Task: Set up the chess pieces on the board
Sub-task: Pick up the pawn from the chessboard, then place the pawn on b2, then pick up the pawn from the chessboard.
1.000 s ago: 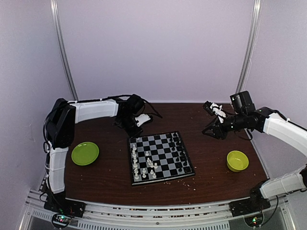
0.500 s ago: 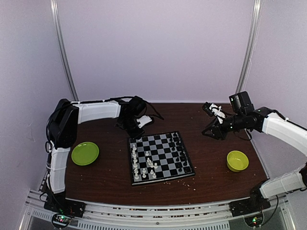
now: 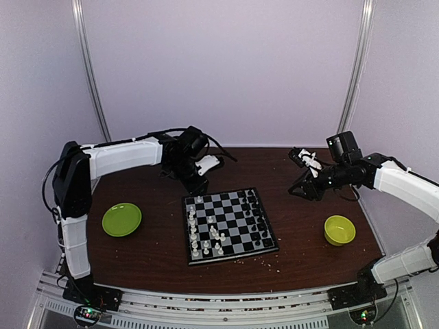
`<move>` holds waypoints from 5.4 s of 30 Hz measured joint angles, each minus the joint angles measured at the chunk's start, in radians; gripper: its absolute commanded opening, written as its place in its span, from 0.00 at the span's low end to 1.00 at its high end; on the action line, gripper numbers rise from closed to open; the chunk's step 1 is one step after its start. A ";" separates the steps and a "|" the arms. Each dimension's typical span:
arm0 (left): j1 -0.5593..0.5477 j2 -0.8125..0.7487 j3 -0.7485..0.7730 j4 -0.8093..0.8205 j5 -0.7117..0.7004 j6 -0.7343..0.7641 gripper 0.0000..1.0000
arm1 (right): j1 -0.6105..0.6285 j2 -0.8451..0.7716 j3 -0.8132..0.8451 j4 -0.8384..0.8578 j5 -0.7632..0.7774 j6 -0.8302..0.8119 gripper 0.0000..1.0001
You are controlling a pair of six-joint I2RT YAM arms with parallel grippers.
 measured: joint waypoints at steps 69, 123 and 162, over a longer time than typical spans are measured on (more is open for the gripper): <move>-0.160 0.040 -0.123 -0.030 -0.013 -0.002 0.07 | 0.000 0.035 0.012 -0.031 0.000 -0.023 0.36; -0.027 0.115 -0.020 -0.017 -0.078 -0.031 0.15 | 0.000 0.089 0.022 -0.056 0.008 -0.044 0.35; -0.215 -0.079 -0.169 -0.027 0.018 -0.031 0.26 | 0.000 0.091 0.023 -0.057 0.023 -0.048 0.36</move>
